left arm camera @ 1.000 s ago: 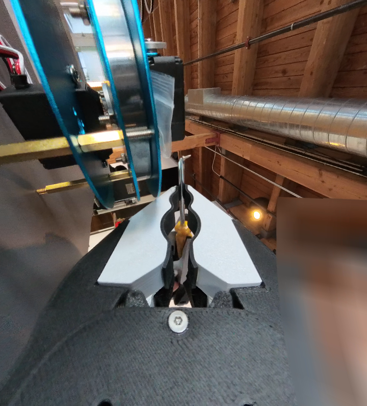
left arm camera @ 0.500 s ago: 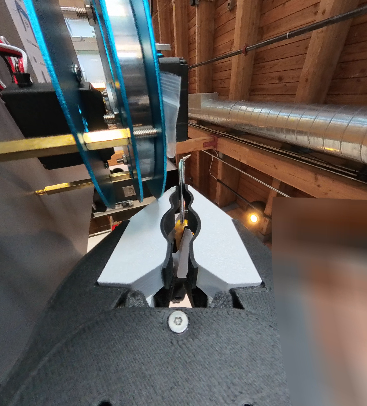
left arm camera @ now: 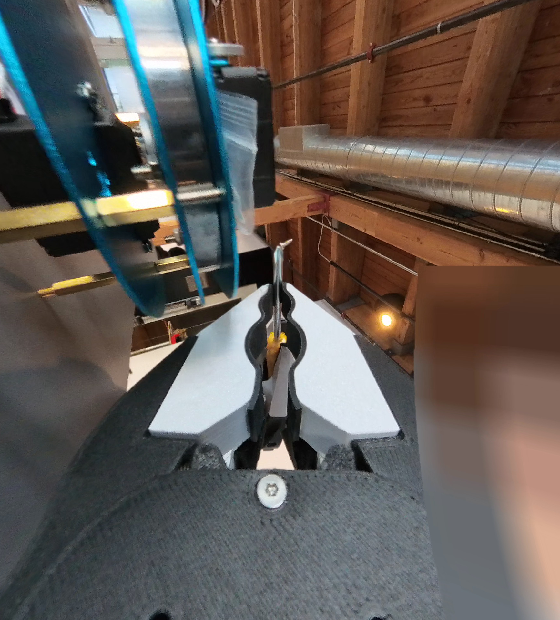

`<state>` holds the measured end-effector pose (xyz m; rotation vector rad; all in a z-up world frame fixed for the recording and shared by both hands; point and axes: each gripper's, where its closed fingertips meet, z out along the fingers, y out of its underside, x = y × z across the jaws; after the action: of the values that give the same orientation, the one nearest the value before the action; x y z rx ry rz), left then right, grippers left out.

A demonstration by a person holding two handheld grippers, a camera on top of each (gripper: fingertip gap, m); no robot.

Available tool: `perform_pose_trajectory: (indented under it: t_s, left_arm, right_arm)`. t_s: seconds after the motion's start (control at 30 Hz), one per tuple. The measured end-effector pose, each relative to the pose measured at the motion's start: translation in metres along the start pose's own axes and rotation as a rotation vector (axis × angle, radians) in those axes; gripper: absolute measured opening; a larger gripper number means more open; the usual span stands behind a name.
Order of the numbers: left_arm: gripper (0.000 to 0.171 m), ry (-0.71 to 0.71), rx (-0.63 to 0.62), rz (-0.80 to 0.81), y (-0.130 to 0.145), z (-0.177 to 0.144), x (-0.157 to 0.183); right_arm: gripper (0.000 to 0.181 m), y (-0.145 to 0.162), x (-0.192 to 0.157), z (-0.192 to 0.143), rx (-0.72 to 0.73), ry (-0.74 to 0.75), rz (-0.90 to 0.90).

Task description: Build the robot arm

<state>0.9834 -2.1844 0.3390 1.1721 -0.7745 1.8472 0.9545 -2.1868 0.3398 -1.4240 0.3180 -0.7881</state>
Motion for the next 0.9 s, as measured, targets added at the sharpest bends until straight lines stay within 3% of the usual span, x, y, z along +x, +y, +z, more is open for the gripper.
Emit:
perform_pose_trajectory:
  t_s: [0.1, 0.17, 0.27, 0.4, 0.53, 0.67, 0.9]
  left_arm:
    - [0.002, 0.025, -0.04, 0.042, 0.007, 0.001, 0.01]
    - [0.027, 0.0, -0.066, 0.085, 0.009, -0.001, 0.014]
    - [0.026, -0.038, -0.087, 0.197, 0.006, -0.02, 0.024]
    - [0.024, -0.179, -0.083, 0.561, -0.022, -0.066, 0.039]
    - [0.001, -0.235, -0.118, 0.909, -0.037, -0.086, 0.072]
    - [0.008, -0.252, -0.266, 1.031, -0.024, -0.08, 0.077]
    - [0.014, -0.155, -0.302, 1.114, -0.015, -0.066, 0.08]
  right_arm:
    - [0.014, -0.009, -0.002, -0.005, 0.045, -0.006, -0.029]
    - [0.014, -0.019, -0.001, -0.008, 0.08, -0.006, -0.034]
    - [0.014, -0.028, 0.0, -0.008, 0.086, -0.048, -0.002]
    - [0.014, -0.032, -0.004, -0.005, 0.052, -0.116, 0.011]
    - [0.014, -0.036, -0.009, -0.002, 0.038, -0.12, -0.065]
    - [0.014, -0.042, -0.021, 0.0, 0.054, -0.143, -0.153]
    - [0.014, -0.05, -0.038, 0.003, 0.056, -0.152, -0.259]
